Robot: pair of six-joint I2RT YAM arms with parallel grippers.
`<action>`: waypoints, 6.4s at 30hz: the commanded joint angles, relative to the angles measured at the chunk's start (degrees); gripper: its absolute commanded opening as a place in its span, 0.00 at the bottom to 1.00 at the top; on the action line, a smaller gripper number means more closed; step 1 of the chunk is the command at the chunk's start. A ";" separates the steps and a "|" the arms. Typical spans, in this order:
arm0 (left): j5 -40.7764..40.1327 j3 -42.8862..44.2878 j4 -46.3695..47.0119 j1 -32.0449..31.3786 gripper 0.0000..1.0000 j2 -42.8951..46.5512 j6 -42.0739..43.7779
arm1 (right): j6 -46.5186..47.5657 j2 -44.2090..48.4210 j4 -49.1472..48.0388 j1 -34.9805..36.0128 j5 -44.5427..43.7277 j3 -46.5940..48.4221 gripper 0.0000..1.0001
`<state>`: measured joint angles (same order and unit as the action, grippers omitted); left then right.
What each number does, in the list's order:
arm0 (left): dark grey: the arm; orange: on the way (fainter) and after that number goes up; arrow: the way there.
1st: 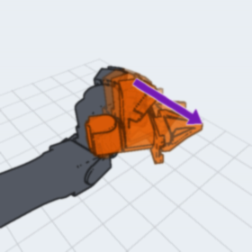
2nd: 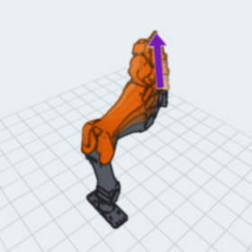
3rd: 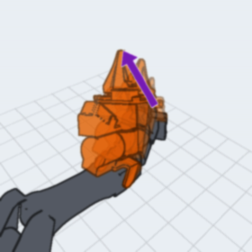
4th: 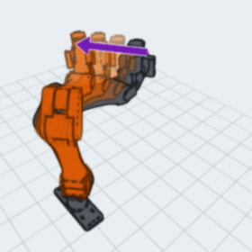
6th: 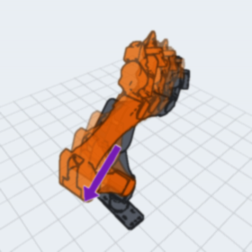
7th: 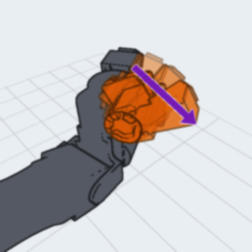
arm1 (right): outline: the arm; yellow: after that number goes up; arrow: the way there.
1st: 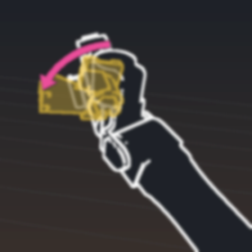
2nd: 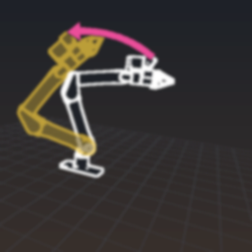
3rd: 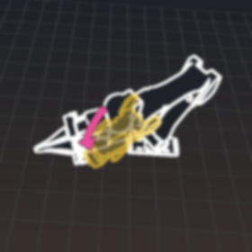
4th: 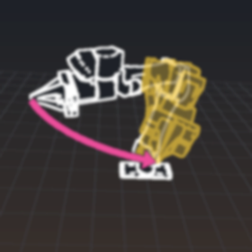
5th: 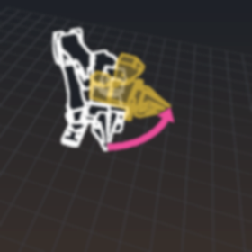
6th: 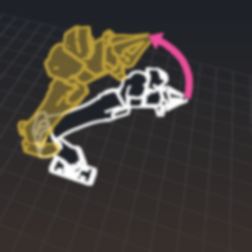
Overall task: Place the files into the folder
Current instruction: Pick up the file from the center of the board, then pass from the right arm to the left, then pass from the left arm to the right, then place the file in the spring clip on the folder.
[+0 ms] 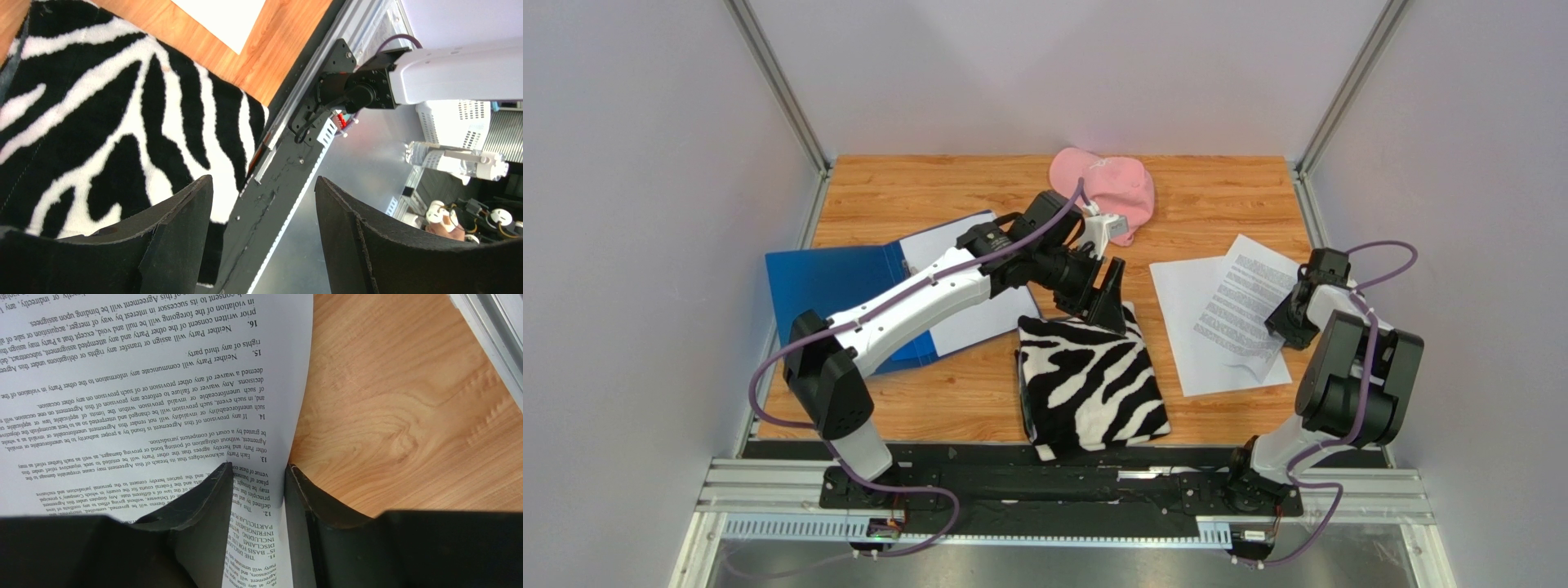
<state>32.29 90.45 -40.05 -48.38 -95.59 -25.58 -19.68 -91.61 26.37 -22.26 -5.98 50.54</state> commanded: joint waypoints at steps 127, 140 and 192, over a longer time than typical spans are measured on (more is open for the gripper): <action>-21.50 14.33 17.29 -20.00 0.57 -14.74 27.98 | -8.36 7.75 -9.24 -5.78 30.24 10.62 0.06; -25.51 -7.74 3.85 3.72 0.66 28.07 8.36 | 2.01 11.47 -1.67 16.97 27.87 31.97 0.03; -46.53 -16.98 -7.23 14.54 0.69 49.89 10.03 | -30.24 -51.12 -26.72 52.41 38.94 63.36 0.00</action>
<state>-15.07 73.30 -48.82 -34.09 -45.89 -16.19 -50.98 -141.67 1.10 30.70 34.04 112.18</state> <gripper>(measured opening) 0.692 0.006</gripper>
